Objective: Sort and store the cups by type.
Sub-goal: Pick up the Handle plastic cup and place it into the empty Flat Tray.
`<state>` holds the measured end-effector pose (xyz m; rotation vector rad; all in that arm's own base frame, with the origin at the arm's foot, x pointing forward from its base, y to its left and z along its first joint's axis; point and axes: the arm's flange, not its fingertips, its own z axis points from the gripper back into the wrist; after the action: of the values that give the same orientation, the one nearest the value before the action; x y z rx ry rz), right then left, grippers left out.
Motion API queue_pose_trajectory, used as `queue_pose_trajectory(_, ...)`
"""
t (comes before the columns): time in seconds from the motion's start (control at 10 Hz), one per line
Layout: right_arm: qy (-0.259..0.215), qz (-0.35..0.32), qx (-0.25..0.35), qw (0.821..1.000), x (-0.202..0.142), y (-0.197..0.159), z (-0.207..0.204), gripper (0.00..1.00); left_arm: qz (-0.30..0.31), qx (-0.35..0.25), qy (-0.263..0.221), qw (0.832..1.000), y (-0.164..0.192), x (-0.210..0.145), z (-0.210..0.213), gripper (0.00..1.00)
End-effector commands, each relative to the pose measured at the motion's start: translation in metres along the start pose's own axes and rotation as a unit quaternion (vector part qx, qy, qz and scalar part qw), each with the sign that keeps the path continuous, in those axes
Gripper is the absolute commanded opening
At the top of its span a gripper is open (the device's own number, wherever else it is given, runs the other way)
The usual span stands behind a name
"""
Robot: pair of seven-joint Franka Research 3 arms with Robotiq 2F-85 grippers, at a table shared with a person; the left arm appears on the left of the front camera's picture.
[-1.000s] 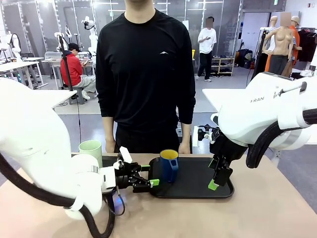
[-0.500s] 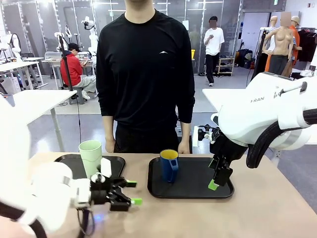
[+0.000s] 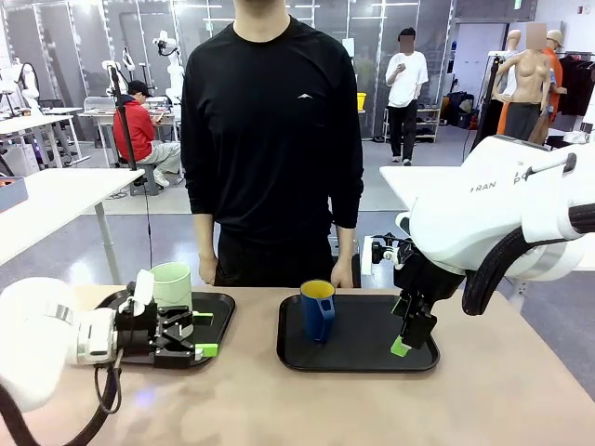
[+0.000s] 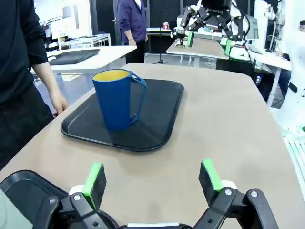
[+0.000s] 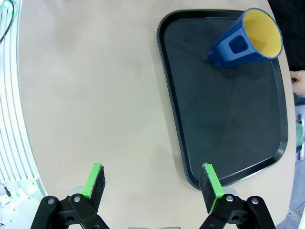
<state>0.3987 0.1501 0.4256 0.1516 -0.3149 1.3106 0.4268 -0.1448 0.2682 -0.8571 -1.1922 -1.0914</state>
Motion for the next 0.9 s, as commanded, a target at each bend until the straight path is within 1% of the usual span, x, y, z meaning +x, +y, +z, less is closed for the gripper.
queue_pose_trajectory(0.0,0.003,-0.002,-0.004,1.000,0.0002,0.0004,0.0006,1.00,-0.005,0.004,0.007,1.000,0.0028,0.0010,-0.0046,1.00)
queue_pose_trajectory(0.8,0.003,-0.002,-0.004,1.000,0.0002,0.0004,0.0006,1.00,-0.005,0.004,0.007,1.000,0.0028,0.0010,-0.0046,1.00)
